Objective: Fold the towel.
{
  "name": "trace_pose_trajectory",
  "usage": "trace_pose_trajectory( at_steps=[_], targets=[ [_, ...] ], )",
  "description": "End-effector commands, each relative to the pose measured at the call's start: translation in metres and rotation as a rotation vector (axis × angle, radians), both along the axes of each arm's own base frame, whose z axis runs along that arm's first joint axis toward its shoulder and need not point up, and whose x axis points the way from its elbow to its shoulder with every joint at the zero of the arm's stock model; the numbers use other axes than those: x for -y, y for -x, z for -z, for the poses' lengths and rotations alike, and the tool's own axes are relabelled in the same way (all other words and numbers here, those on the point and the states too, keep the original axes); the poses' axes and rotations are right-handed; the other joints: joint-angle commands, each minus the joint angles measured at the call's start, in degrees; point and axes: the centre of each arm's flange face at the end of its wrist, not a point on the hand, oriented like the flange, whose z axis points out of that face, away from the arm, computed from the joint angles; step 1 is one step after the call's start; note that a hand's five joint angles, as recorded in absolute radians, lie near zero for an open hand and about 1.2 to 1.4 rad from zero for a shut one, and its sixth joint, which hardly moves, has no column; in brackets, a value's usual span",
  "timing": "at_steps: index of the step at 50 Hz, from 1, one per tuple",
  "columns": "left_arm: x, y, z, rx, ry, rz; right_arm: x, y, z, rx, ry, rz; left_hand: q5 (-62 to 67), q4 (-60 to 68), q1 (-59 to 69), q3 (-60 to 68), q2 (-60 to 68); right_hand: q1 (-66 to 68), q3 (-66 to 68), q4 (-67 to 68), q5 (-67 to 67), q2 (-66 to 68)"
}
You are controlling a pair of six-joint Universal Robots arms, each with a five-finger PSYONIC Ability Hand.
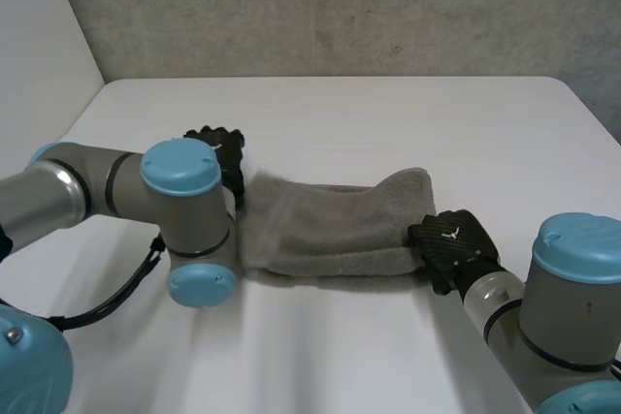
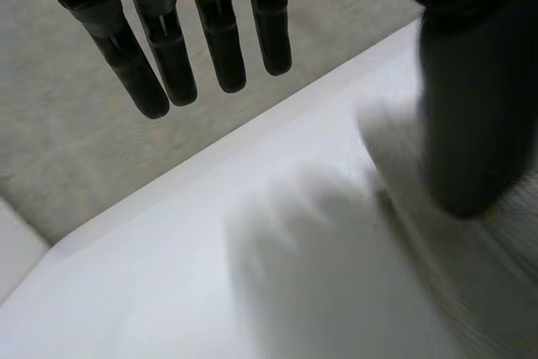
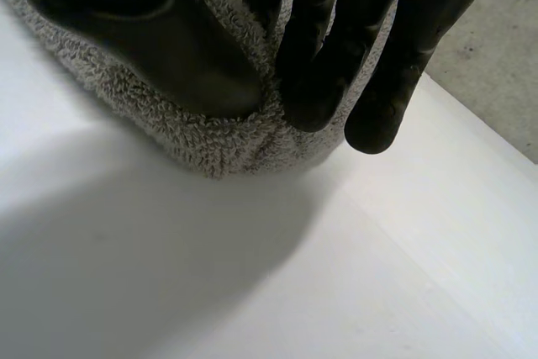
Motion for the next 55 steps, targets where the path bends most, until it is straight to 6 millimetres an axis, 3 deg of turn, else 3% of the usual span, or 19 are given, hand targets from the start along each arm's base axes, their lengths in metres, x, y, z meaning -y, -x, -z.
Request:
trace_pose_trajectory(
  at_steps=[1, 7, 12, 14, 16, 17, 18, 19, 25, 27, 32, 35, 39, 40, 41, 43, 50, 52, 55],
  targets=[
    [-0.025, -0.003, -0.004, 0.023, -0.038, 0.015, 0.006, -0.002, -0.009, -0.03, 0.049, -0.009, -13.2, -3.4, -3.3, -3.0, -3.1, 6.6, 3.3, 3.3, 4.3, 8.7],
    [-0.055, 0.01, -0.021, 0.014, -0.023, 0.081, 0.016, -0.009, -0.026, -0.092, 0.15, -0.047, -13.6, -3.8, -3.7, -3.3, -3.4, 6.6, 3.3, 3.3, 4.3, 8.7],
    [-0.061, 0.004, -0.038, -0.006, -0.001, 0.08, 0.025, -0.027, -0.048, -0.157, 0.287, -0.117, -13.7, -4.0, -3.8, -3.5, -3.6, 6.6, 3.3, 3.3, 4.3, 8.7],
    [-0.062, 0.001, -0.044, -0.011, 0.005, 0.076, 0.022, -0.041, -0.057, -0.168, 0.342, -0.159, -13.9, -4.1, -4.0, -3.7, -3.7, 6.6, 3.3, 3.3, 4.3, 8.7],
    [-0.063, -0.002, -0.048, -0.013, 0.009, 0.071, 0.007, -0.074, -0.076, -0.163, 0.449, -0.261, -13.9, -4.1, -4.0, -3.7, -3.7, 6.6, 3.3, 3.3, 4.3, 8.7],
    [-0.06, -0.008, -0.051, -0.017, 0.014, 0.056, 0.007, -0.075, -0.076, -0.163, 0.449, -0.261, -14.1, -4.3, -4.2, -3.8, -3.9, 6.6, 3.3, 3.3, 4.3, 8.7],
    [-0.06, -0.008, -0.051, -0.017, 0.014, 0.056, -0.001, -0.091, -0.079, -0.159, 0.48, -0.312, -14.1, -4.3, -4.2, -3.8, -3.9, 6.6, 3.3, 3.3, 4.3, 8.7],
    [-0.055, -0.016, -0.055, -0.02, 0.019, 0.033, -0.007, -0.106, -0.077, -0.156, 0.501, -0.362, -13.9, -4.1, -4.0, -3.7, -3.7, 6.6, 3.3, 3.3, 4.3, 8.7],
    [-0.031, -0.06, -0.074, -0.063, 0.045, -0.09, -0.026, -0.145, -0.062, -0.124, 0.504, -0.541, -13.9, -4.1, -4.0, -3.7, -3.7, 6.6, 3.3, 3.3, 4.3, 8.7],
    [-0.025, -0.071, -0.076, -0.09, 0.045, -0.119, -0.044, -0.164, -0.037, -0.11, 0.438, -0.694, -13.9, -4.1, -4.0, -3.7, -3.7, 6.6, 3.3, 3.3, 4.3, 8.7],
    [-0.013, -0.092, -0.081, -0.182, 0.031, -0.149, -0.064, -0.184, -0.007, -0.12, 0.356, -0.813, -13.6, -3.8, -3.7, -3.3, -3.4, 6.6, 3.3, 3.3, 4.3, 8.7],
    [-0.01, -0.1, -0.075, -0.199, 0.004, -0.141, -0.062, -0.188, 0.005, -0.141, 0.33, -0.801, -13.2, -3.4, -3.3, -3.0, -3.1, 6.6, 3.3, 3.3, 4.3, 8.7],
    [-0.012, -0.101, -0.067, -0.192, -0.026, -0.12, -0.056, -0.188, 0.003, -0.128, 0.32, -0.762, -13.2, -3.4, -3.3, -3.0, -3.1, 4.8, 1.5, 1.5, 2.5, 6.9],
    [-0.012, -0.101, -0.067, -0.192, -0.026, -0.12, -0.054, -0.187, -0.001, -0.111, 0.309, -0.739, -13.2, -3.4, -3.3, -3.0, -3.1, -17.7, -21.0, -21.0, -20.0, -15.6],
    [-0.012, -0.101, -0.066, -0.192, -0.029, -0.114, -0.054, -0.187, -0.001, -0.111, 0.309, -0.739, -13.2, -3.4, -3.3, -3.0, -3.1, -17.9, -21.2, -21.2, -20.2, -15.8],
    [-0.013, -0.1, -0.065, -0.191, -0.034, -0.102, -0.05, -0.183, -0.026, -0.043, 0.296, -0.668, -13.2, -3.4, -3.3, -3.0, -3.1, -58.8, -62.1, -62.1, -61.1, -56.7],
    [-0.016, -0.089, -0.067, -0.211, -0.03, -0.026, -0.036, -0.16, -0.073, 0.181, 0.196, -0.51, -13.6, -3.8, -3.7, -3.3, -3.4, -63.4, -66.7, -66.7, -65.7, -61.3],
    [-0.016, -0.088, -0.068, -0.212, -0.028, -0.018, -0.016, -0.14, -0.092, 0.29, 0.143, -0.413, -13.9, -4.1, -4.0, -3.7, -3.7, -63.4, -66.7, -66.7, -65.7, -61.3],
    [-0.02, -0.08, -0.071, -0.226, -0.025, 0.021, 0.003, -0.123, -0.096, 0.36, 0.085, -0.326, -14.2, -4.5, -4.4, -4.0, -4.1, -63.4, -66.7, -66.7, -65.7, -61.3]
  ],
)
